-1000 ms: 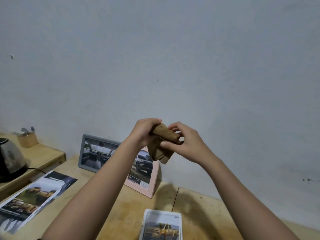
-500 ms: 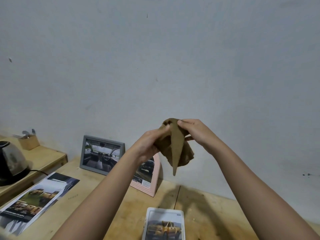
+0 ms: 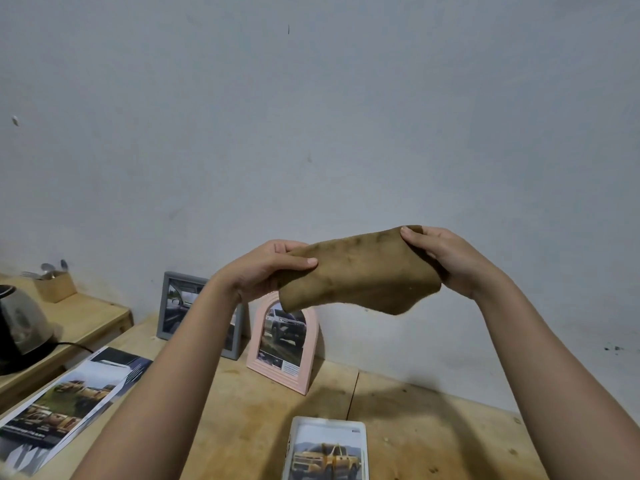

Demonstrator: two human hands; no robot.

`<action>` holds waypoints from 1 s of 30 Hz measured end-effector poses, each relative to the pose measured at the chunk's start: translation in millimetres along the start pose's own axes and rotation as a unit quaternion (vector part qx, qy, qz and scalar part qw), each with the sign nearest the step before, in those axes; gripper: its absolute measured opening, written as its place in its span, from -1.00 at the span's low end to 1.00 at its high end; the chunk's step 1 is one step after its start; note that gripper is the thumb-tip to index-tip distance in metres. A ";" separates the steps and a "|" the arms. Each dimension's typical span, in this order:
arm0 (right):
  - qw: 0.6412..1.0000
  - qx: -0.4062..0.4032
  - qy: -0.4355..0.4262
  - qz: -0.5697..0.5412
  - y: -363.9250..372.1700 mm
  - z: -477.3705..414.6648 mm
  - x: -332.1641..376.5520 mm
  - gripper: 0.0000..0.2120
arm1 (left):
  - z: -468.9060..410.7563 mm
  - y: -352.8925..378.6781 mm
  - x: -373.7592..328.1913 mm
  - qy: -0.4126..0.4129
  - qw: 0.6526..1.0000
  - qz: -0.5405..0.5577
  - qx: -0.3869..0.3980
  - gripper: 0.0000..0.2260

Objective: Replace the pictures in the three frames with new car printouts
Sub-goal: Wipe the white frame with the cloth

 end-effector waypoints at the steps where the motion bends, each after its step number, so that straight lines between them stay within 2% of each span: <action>1: 1.000 0.015 -0.002 -0.018 0.7 0.7 2.3 -0.75 | 1.0 2.8 -0.6 -0.001 1.000 0.019 0.025 -0.84; 3: 0.999 0.030 -0.006 -0.025 4.1 0.1 4.1 -0.76 | 0.9 10.1 1.1 -0.011 0.997 0.032 0.062 -0.80; 5: 1.000 0.029 -0.004 -0.007 8.5 0.0 4.3 -0.76 | -0.8 20.2 4.9 -0.027 0.995 0.000 0.092 -0.79; 9: 0.999 0.025 -0.025 0.026 14.6 -2.2 8.4 -0.72 | -2.4 41.7 5.0 -0.023 0.992 -0.064 0.108 -0.89; 11: 0.996 -0.036 -0.055 0.052 7.7 -9.0 8.5 -0.73 | -4.9 48.6 -1.9 0.005 0.996 -0.029 0.080 -0.91; 13: 0.984 -0.136 -0.086 0.079 -6.0 -15.7 1.7 -0.79 | -9.5 51.7 -7.6 0.029 0.999 0.016 0.031 -0.88; 15: 0.980 -0.179 -0.068 0.050 -9.0 -17.9 -20.2 -0.77 | -15.5 52.1 -8.2 0.040 0.998 0.046 -0.018 -0.89; 19: 0.991 -0.081 0.046 -0.091 24.6 -1.5 -81.5 -0.53 | -23.4 46.8 -0.4 0.042 0.991 0.090 -0.088 -0.89; 22: 0.983 -0.020 0.078 -0.164 44.6 9.0 -101.6 -0.48 | -23.6 42.9 5.8 0.050 0.982 0.137 -0.119 -0.91; 24: 0.966 -0.003 0.149 -0.213 52.0 10.3 -114.3 -0.43 | -23.1 42.0 9.3 0.054 0.974 0.174 -0.131 -0.88; 26: 0.932 0.028 0.221 -0.286 60.1 12.8 -122.8 -0.37 | -22.5 42.3 12.5 0.054 0.965 0.221 -0.129 -0.84; 28: 0.908 0.046 0.231 -0.347 63.5 13.7 -122.3 -0.41 | -21.0 43.1 14.9 0.051 0.954 0.273 -0.113 -0.81; 30: 0.904 0.031 0.203 -0.376 59.3 11.2 -119.6 -0.48 | -18.5 42.7 16.7 0.049 0.944 0.314 -0.092 -0.80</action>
Point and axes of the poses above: each hand's wrist, its own z-axis away from the middle knuckle, its own y-axis out of the palm, x = y × z, the point moved 7 cm from there along -z, towards the middle knuckle, and after that the axes turned 7 degrees about -x, right-handed, at the moved point
